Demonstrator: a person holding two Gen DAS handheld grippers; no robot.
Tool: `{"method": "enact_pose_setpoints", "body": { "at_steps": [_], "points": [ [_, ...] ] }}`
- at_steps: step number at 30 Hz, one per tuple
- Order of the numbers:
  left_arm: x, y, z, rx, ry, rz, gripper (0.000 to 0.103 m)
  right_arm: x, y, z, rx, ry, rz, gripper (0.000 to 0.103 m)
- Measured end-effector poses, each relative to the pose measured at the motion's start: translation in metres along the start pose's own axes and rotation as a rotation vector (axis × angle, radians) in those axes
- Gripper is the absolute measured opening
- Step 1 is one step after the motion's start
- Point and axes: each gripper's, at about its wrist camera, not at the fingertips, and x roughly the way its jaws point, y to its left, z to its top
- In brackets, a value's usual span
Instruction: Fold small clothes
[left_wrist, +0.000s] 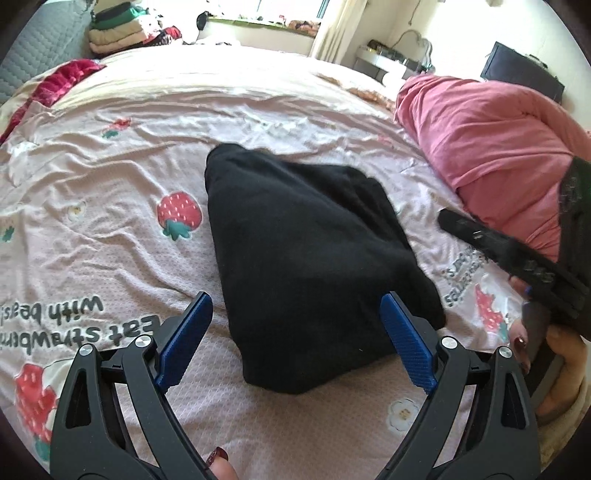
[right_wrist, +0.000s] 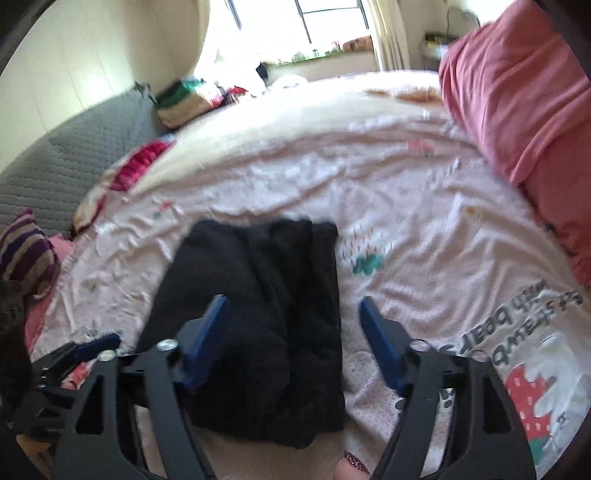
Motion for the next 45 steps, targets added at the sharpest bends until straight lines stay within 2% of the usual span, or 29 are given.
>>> {"method": "enact_pose_setpoints", "body": {
  "at_steps": [2, 4, 6, 10, 18, 24, 28, 32, 41, 45],
  "points": [
    [-0.011, -0.002, -0.001, 0.008, -0.022, -0.004, 0.086, -0.022, 0.005, 0.0, -0.005, -0.072, 0.01, 0.094],
    [-0.026, -0.003, -0.003, 0.017, -0.051, -0.005, 0.094, -0.041, 0.01, -0.005, -0.009, -0.126, 0.013, 0.096],
    [-0.037, -0.003, -0.007, 0.022, -0.071, -0.013, 0.094, -0.058, 0.014, -0.013, -0.022, -0.165, 0.028, 0.098],
    [-0.057, -0.002, -0.019, 0.043, -0.106, -0.013, 0.094, -0.087, 0.022, -0.039, -0.054, -0.222, 0.013, 0.098],
    [-0.085, 0.005, -0.05, 0.065, -0.145, 0.016, 0.094, -0.113, 0.037, -0.088, -0.083, -0.254, -0.008, 0.098],
    [-0.091, 0.017, -0.073, 0.057, -0.135, 0.042, 0.094, -0.117, 0.051, -0.118, -0.136, -0.245, -0.086, 0.098],
    [-0.09, 0.027, -0.086, 0.05, -0.122, 0.052, 0.094, -0.114, 0.057, -0.137, -0.132, -0.214, -0.094, 0.099],
    [-0.083, 0.038, -0.1, 0.024, -0.093, 0.053, 0.094, -0.11, 0.06, -0.156, -0.119, -0.202, -0.148, 0.099],
    [-0.07, 0.043, -0.115, 0.029, -0.095, 0.077, 0.094, -0.079, 0.057, -0.171, -0.11, -0.113, -0.189, 0.099],
    [-0.063, 0.048, -0.116, 0.013, -0.071, 0.079, 0.094, -0.068, 0.056, -0.172, -0.105, -0.08, -0.188, 0.099]
  ]
}}
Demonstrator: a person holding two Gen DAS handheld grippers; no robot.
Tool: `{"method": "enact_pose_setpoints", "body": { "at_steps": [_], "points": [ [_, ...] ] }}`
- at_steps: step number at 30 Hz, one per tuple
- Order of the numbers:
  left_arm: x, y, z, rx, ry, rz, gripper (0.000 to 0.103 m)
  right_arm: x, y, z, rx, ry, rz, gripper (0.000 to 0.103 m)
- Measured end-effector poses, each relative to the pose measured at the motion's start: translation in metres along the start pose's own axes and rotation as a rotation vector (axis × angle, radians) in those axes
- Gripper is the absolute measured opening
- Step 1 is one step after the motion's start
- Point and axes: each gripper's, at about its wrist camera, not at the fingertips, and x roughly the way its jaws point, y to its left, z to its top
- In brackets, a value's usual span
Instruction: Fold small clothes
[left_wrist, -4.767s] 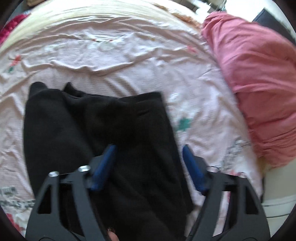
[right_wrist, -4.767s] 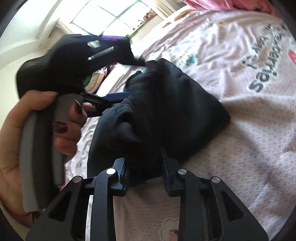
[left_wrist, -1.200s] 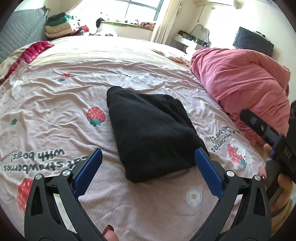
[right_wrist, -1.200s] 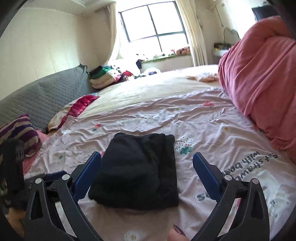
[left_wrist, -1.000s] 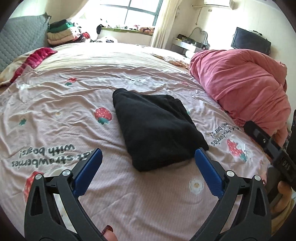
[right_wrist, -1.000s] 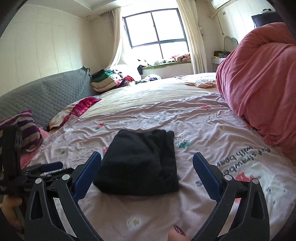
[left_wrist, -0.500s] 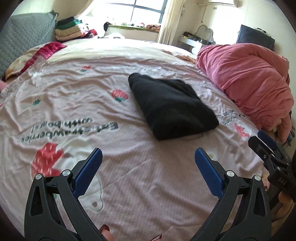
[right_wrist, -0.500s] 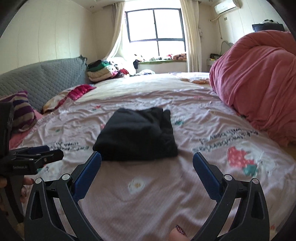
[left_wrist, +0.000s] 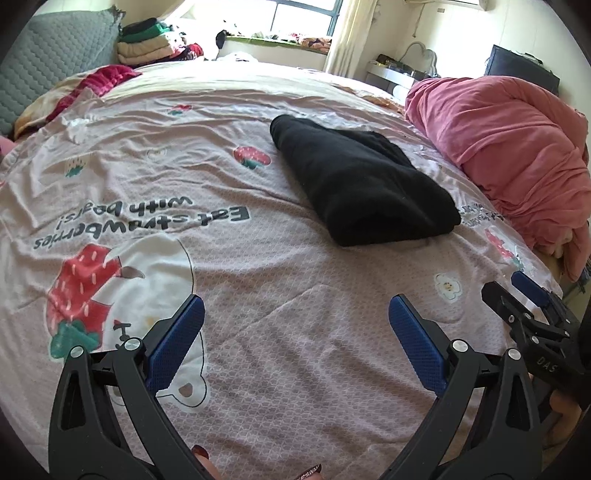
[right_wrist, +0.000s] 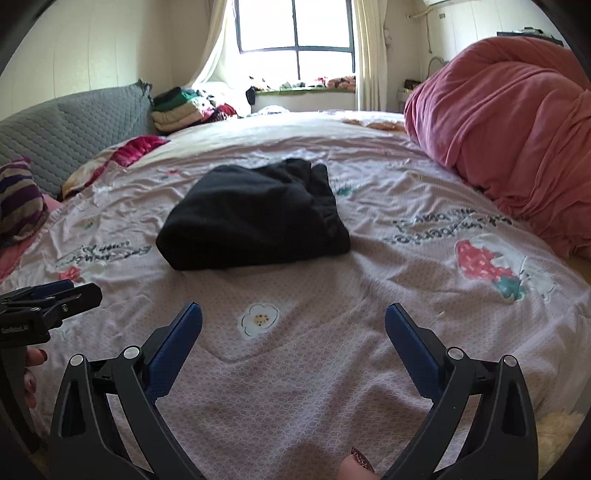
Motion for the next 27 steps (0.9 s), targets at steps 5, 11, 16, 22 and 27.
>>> {"method": "enact_pose_setpoints", "body": {
  "at_steps": [5, 11, 16, 22, 27],
  "points": [
    [0.0007, 0.0043, 0.0003, -0.006, 0.004, 0.012, 0.094, 0.0027, 0.0021, -0.0011, -0.011, 0.002, -0.006, 0.099],
    [-0.0015, 0.0043, 0.0016, -0.005, 0.003, 0.024, 0.094, 0.0027, 0.0015, -0.0003, -0.008, -0.002, -0.01, 0.099],
    [-0.0022, 0.0034, 0.0019, -0.001, 0.004, 0.041, 0.094, 0.0032, -0.0013, -0.0006, 0.0, -0.001, -0.012, 0.099],
    [-0.002, 0.0041, 0.002, -0.003, 0.006, 0.048, 0.094, 0.0028, 0.0001, -0.0004, -0.009, 0.0, -0.016, 0.099],
    [-0.0021, 0.0052, 0.0023, -0.005, 0.006, 0.053, 0.094, 0.0029, 0.0004, -0.0005, -0.008, -0.002, -0.014, 0.099]
  ]
}}
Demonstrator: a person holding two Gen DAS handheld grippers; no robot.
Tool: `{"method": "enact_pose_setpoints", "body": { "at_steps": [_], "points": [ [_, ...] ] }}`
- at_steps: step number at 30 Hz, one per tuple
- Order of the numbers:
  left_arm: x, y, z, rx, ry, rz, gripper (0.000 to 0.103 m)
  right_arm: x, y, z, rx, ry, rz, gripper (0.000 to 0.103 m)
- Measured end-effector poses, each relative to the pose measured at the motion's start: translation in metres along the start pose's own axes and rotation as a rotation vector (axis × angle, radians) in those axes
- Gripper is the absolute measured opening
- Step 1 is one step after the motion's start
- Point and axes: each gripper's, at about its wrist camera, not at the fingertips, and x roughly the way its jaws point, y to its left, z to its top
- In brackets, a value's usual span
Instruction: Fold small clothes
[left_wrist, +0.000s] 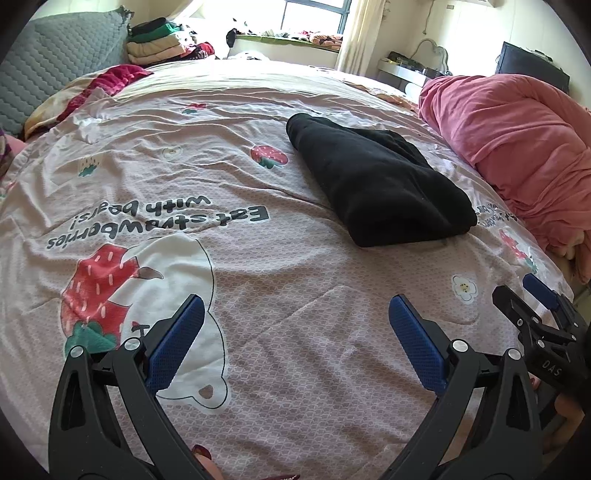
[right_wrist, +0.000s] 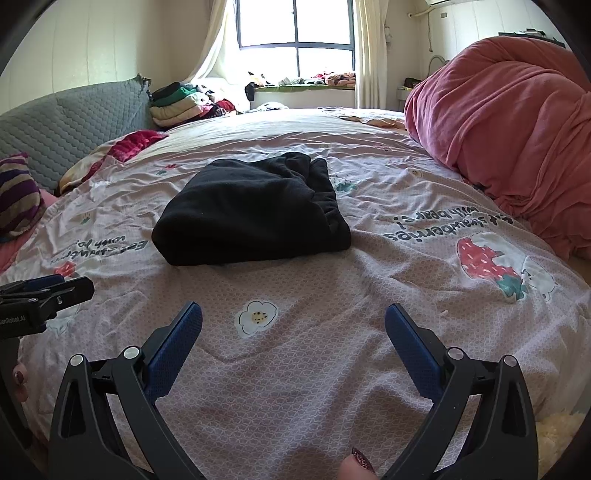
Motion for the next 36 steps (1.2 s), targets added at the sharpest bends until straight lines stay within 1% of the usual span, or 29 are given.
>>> {"method": "enact_pose_setpoints", "body": {
  "at_steps": [21, 36],
  "points": [
    [-0.0036, 0.0012, 0.0009, -0.002, -0.009, 0.021, 0.094, 0.0005, -0.0001, 0.0, 0.0, 0.003, -0.002, 0.099],
    [-0.0014, 0.0009, -0.0002, 0.012, 0.0, 0.042, 0.094, 0.0034, -0.0004, -0.0021, -0.007, 0.012, -0.007, 0.099]
  ]
}}
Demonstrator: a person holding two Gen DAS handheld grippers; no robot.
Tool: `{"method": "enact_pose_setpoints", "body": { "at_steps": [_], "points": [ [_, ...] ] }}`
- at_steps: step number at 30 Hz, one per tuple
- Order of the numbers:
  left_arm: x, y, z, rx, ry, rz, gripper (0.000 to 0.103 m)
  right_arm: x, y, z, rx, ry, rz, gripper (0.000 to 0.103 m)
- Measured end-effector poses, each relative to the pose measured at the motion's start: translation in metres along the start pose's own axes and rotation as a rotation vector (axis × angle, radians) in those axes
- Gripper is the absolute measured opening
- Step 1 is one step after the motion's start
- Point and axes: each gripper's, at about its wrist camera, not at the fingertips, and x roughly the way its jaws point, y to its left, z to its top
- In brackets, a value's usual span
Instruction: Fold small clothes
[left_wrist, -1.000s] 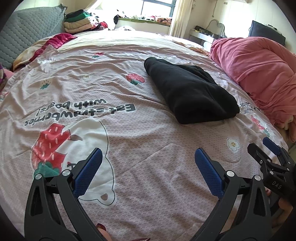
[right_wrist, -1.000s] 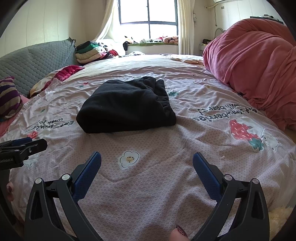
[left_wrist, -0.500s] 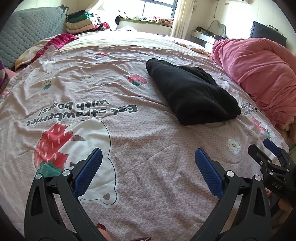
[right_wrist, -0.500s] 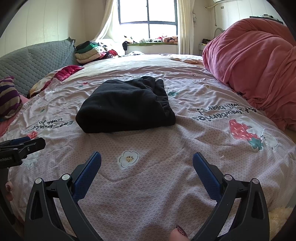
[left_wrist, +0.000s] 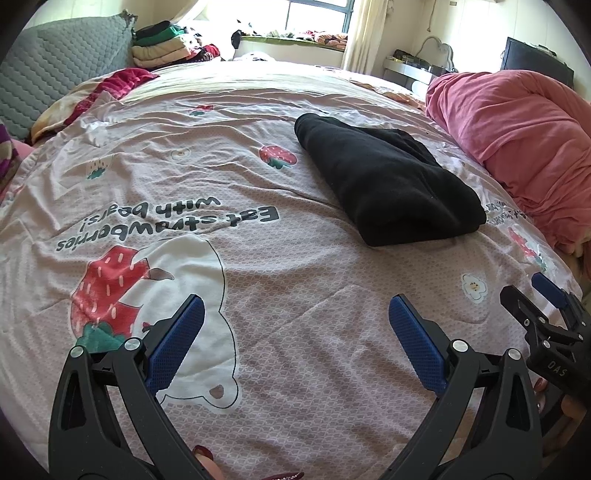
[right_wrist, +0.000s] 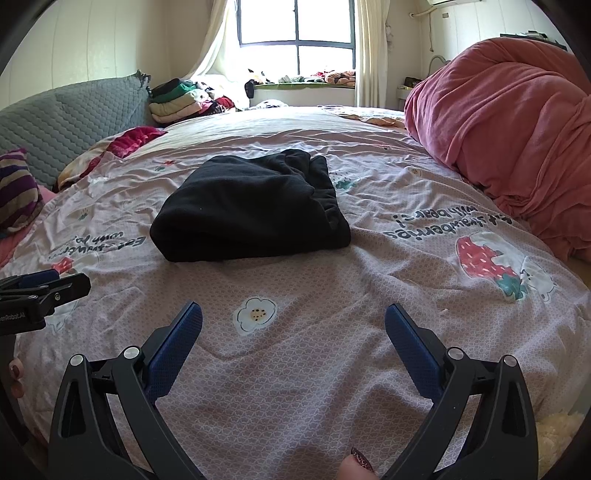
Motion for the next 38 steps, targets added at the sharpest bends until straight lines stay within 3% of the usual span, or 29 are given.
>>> {"method": "enact_pose_setpoints", "body": {
  "at_steps": [12, 22, 27, 30, 32, 34, 36, 38],
  "points": [
    [0.003, 0.0, -0.001, -0.009, 0.013, -0.02, 0.094, 0.001, -0.001, 0.0, -0.002, 0.002, -0.004, 0.099],
    [-0.002, 0.009, 0.004, -0.03, -0.017, 0.029, 0.094, -0.004, -0.008, 0.001, 0.019, -0.014, -0.016, 0.099],
    [-0.011, 0.029, 0.011, -0.098, -0.037, 0.02, 0.094, -0.02, -0.025, 0.01, 0.095, -0.055, -0.012, 0.099],
    [-0.019, 0.057, 0.024, -0.162, -0.034, 0.039, 0.094, -0.058, -0.061, 0.026, 0.214, -0.137, -0.022, 0.099],
    [-0.03, 0.088, 0.036, -0.219, -0.033, 0.059, 0.094, -0.098, -0.107, 0.037, 0.309, -0.2, -0.128, 0.098],
    [-0.046, 0.134, 0.051, -0.248, -0.037, 0.111, 0.094, -0.132, -0.163, 0.036, 0.39, -0.234, -0.315, 0.098],
    [-0.06, 0.188, 0.061, -0.291, -0.039, 0.183, 0.094, -0.148, -0.214, 0.025, 0.454, -0.21, -0.447, 0.099],
    [-0.072, 0.243, 0.064, -0.337, -0.043, 0.287, 0.094, -0.154, -0.29, -0.007, 0.554, -0.096, -0.654, 0.099]
  ]
}}
